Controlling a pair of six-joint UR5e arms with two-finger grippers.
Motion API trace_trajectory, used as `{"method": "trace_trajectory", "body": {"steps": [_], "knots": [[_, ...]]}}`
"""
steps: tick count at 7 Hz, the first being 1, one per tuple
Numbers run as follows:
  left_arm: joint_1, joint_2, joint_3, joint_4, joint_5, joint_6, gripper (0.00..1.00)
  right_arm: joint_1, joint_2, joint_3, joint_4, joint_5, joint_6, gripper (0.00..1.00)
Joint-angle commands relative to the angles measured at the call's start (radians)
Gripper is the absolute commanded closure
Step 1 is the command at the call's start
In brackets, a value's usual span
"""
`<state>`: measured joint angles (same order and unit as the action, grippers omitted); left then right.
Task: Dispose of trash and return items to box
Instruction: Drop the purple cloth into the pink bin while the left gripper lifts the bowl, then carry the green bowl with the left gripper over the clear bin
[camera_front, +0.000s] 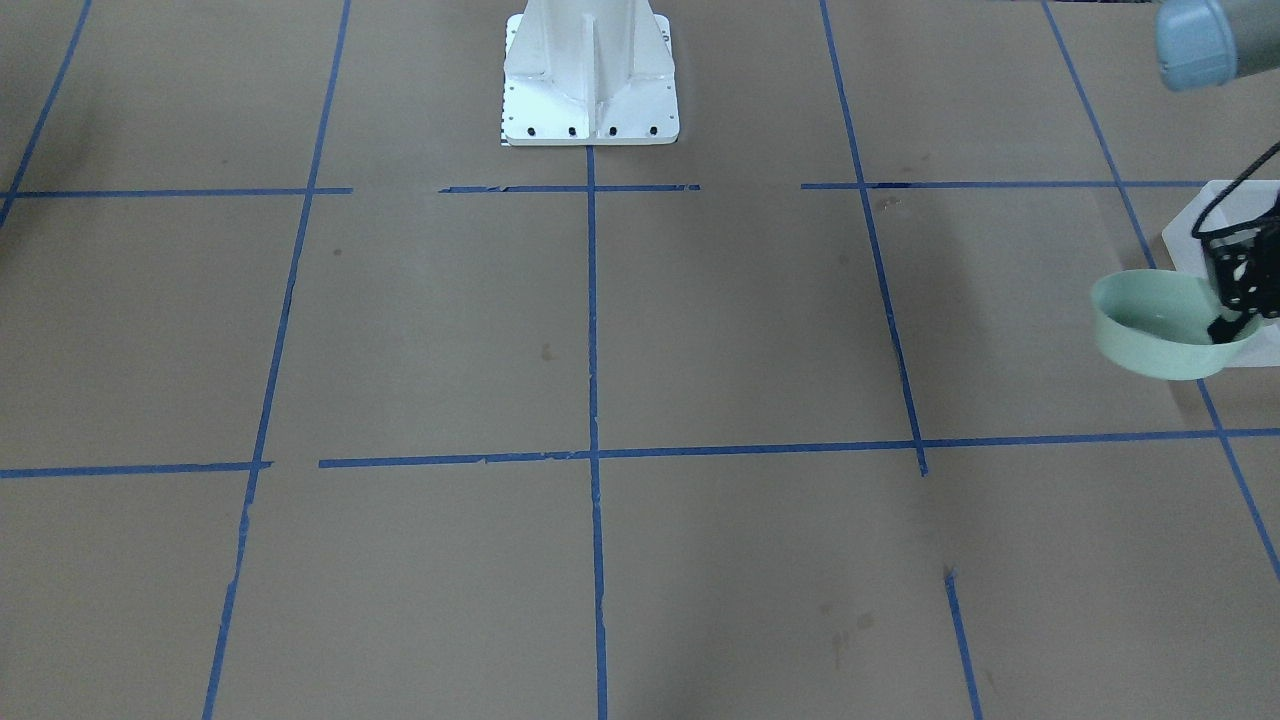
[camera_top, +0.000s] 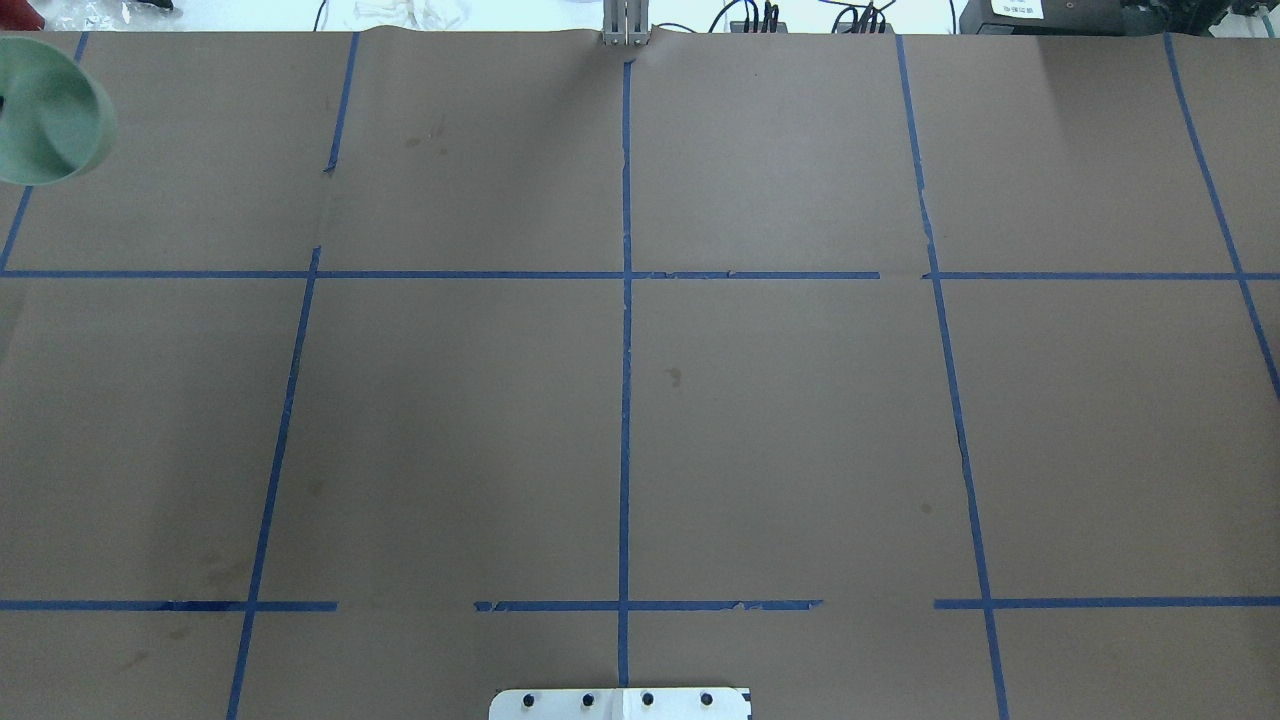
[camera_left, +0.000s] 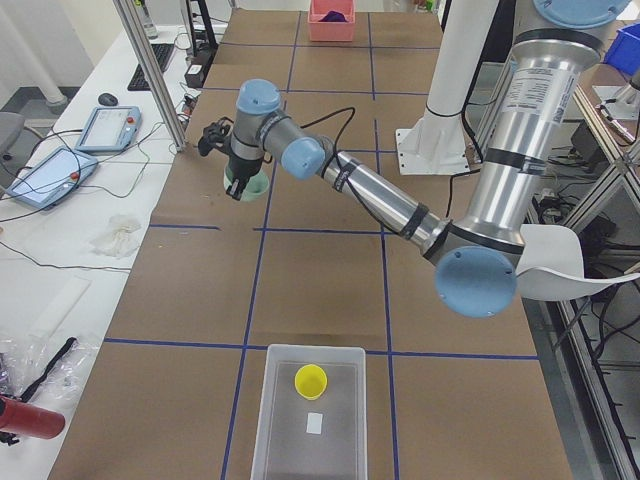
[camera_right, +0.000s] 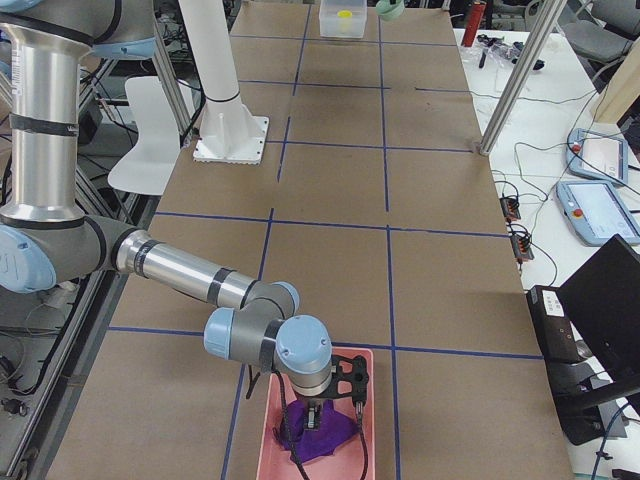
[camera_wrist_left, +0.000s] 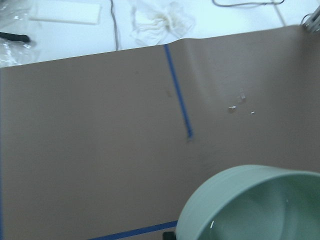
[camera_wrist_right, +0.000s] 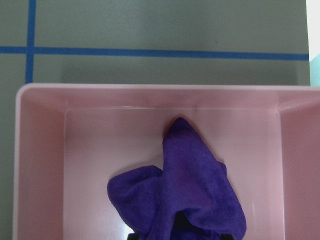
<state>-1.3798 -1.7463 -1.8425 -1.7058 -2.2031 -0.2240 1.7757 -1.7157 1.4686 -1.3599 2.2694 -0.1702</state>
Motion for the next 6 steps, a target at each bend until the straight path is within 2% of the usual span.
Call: {"method": "trace_trajectory", "body": {"steps": [1,2,3,5,6], "knots": [[-0.190,0.059,0.199,-0.001,0.003,0.446,1.00,-0.085,0.007,0.015,0.178,0.031,0.201,0.00],[-0.274,0.056,0.353,-0.021,0.005,0.626,1.00,-0.138,0.028,0.015,0.273,0.042,0.321,0.00],[-0.327,0.057,0.476,-0.055,0.006,0.738,1.00,-0.172,0.056,0.027,0.301,0.083,0.381,0.00],[-0.369,0.106,0.618,-0.113,0.044,0.772,1.00,-0.234,0.091,0.122,0.288,0.090,0.470,0.00],[-0.366,0.176,0.617,-0.124,0.049,0.763,1.00,-0.248,0.109,0.159,0.260,0.091,0.503,0.00]]}}
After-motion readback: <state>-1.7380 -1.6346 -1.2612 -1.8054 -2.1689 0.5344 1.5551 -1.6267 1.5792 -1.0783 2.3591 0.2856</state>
